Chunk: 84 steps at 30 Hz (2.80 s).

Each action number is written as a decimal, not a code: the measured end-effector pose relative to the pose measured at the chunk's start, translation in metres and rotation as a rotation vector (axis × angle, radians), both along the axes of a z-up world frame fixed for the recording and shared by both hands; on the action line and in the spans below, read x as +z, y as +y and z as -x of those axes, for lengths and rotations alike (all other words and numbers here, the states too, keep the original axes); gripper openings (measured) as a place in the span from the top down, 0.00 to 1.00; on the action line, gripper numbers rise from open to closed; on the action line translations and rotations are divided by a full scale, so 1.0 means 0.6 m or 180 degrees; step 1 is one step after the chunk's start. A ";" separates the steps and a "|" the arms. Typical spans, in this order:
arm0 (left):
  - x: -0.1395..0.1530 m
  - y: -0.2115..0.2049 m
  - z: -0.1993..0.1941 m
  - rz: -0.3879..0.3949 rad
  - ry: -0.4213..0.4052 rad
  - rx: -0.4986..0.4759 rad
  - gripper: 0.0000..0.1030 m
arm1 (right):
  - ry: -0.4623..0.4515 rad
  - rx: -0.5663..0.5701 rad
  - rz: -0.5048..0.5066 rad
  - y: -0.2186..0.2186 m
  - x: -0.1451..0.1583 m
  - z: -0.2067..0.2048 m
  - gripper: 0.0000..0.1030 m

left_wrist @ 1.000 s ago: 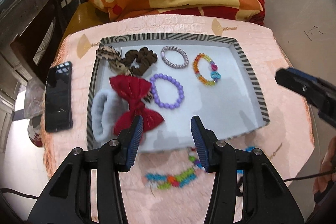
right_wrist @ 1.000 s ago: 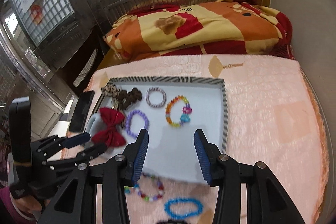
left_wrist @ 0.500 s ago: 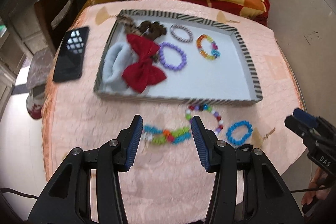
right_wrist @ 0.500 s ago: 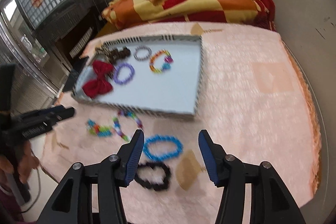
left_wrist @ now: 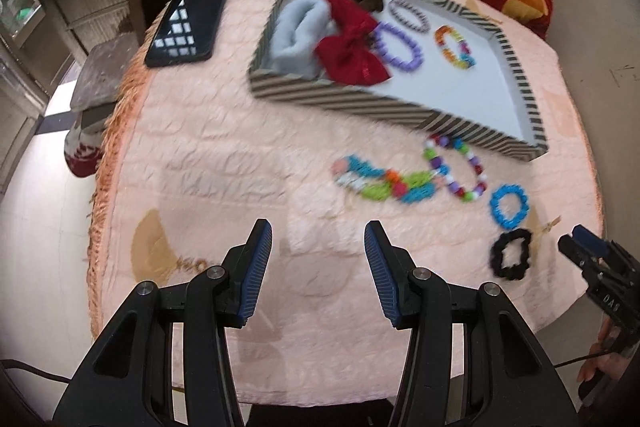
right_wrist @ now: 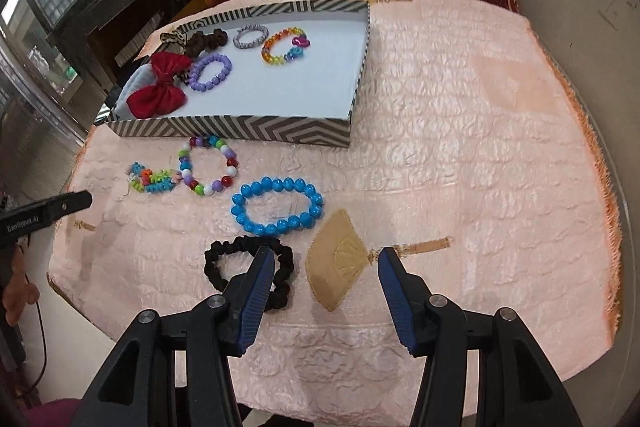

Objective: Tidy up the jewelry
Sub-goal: 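Lift both open grippers out of the tray over the remaining bracelets, then grasp flower-charm bracelet with left gripper while right grasps blue beaded bracelet, then carry both held bracelets into the striped tray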

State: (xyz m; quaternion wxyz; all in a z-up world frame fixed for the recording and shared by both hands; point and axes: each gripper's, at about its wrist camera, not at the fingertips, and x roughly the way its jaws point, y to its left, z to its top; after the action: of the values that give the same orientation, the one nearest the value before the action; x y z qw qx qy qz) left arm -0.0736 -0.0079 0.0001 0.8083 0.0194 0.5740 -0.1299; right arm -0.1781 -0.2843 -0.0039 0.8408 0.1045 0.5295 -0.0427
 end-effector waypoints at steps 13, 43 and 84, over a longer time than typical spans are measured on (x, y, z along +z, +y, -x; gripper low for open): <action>-0.024 -0.006 -0.034 0.0325 0.0168 0.0198 0.45 | 0.0116 0.0002 0.0006 -0.002 -0.043 -0.070 0.50; -0.074 -0.072 -0.080 -0.0235 0.0064 -0.0105 0.91 | 0.0078 0.0232 0.0394 0.016 -0.067 -0.118 0.84; 0.163 -0.202 -0.117 0.0305 -0.0579 -0.0920 0.96 | -0.0594 0.0029 0.0026 -0.019 0.116 -0.185 0.90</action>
State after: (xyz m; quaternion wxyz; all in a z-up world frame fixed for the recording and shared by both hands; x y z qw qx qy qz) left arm -0.0035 -0.1289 0.0982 0.8298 0.0748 0.4829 -0.2696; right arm -0.0674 -0.2960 0.0659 0.8870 0.1021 0.4492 -0.0311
